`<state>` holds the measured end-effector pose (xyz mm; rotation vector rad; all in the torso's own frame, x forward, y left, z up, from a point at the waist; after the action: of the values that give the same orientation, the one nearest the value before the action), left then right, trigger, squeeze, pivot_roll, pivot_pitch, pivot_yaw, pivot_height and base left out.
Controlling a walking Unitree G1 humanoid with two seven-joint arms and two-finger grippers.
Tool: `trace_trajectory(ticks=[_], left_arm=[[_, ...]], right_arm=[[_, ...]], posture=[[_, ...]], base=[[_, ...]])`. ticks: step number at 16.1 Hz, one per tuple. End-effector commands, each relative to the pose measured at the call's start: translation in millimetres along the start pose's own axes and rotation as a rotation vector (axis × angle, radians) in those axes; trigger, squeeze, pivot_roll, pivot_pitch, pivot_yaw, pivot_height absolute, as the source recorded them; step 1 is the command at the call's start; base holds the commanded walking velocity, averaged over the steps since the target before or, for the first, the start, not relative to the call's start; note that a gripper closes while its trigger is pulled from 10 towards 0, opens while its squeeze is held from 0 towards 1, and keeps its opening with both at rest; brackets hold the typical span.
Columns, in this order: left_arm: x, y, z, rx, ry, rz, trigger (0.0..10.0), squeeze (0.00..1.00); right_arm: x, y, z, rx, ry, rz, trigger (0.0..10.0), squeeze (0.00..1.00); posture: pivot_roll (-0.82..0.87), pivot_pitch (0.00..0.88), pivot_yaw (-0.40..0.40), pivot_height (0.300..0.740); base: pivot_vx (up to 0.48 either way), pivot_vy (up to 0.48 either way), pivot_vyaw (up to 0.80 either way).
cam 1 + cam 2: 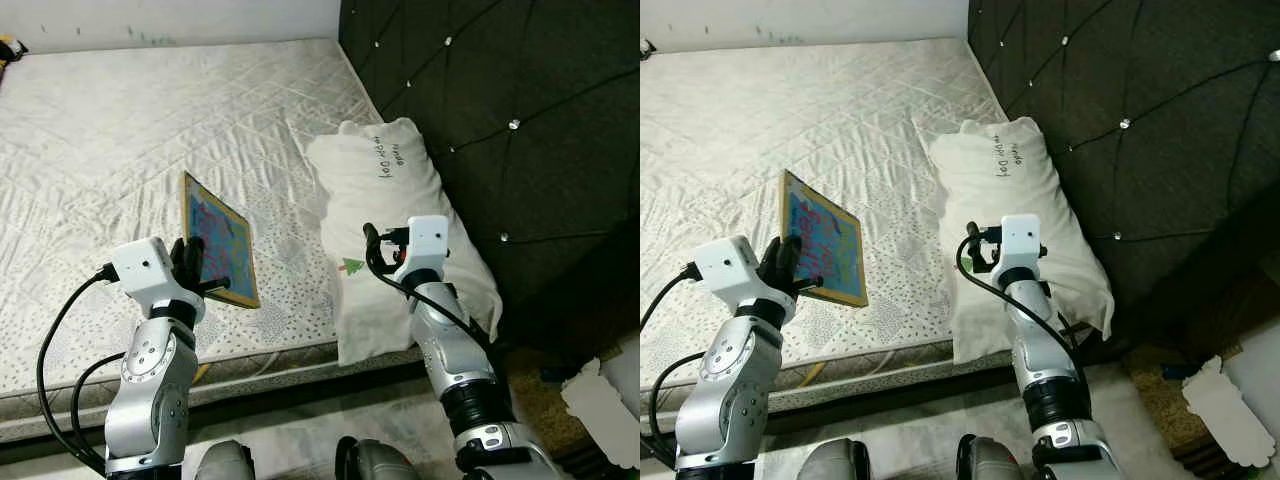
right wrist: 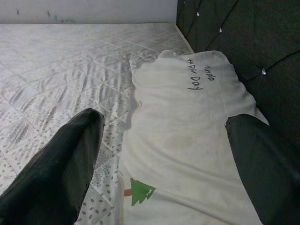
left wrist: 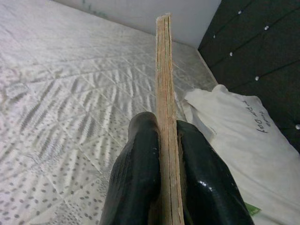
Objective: Clean up the room
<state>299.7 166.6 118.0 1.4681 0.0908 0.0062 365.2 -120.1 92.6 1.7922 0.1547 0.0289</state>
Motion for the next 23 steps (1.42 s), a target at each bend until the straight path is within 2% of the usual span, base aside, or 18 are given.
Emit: trace_trajectory(ticks=[1, 4, 13, 23], left_arm=[[0.0, 13, 2.6, 0.003, -0.012, 0.046, 10.0, 0.0], [-2.4, 14, -4.5, -0.022, 0.018, 0.055, 10.0, 0.0], [-6.3, 11, -4.3, -0.027, 0.034, 0.048, 10.0, 0.0], [-3.6, 12, -4.3, -0.017, 0.043, 0.052, 10.0, 0.0]], right_arm=[[-2.1, 3, 2.9, 0.016, -0.003, 0.012, 10.0, 0.0], [-2.9, 4, -0.1, 0.02, 0.014, 0.014, 10.0, 0.0], [-5.4, 3, -1.5, 0.011, 0.036, 0.0, 10.0, 0.0], [-4.0, 5, -7.2, 0.015, 0.062, 0.0, 10.0, 0.0]], posture=[[0.11, 0.124, -0.009, 0.74], [0.11, 0.138, -0.011, 0.74], [0.1, 0.159, -0.025, 0.736], [0.1, 0.149, -0.031, 0.616]], base=[[0.0, 0.0, 0.0], [0.0, 0.0, 0.0], [0.0, 0.0, 0.0], [0.0, 0.0, 0.0]])
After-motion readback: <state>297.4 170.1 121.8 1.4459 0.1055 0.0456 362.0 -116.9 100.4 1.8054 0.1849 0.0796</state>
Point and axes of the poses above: a point about 5 cm out from each wrist's last joint towards the gripper, its own x axis pointing out of the wrist towards the gripper, its own y axis along the axis of the wrist's last joint, z = x × y, the point moved 4 cm from there along x, pointing out of the wrist towards the gripper, and after that the axes turned 12 degrees about x, right-handed, at the moved point
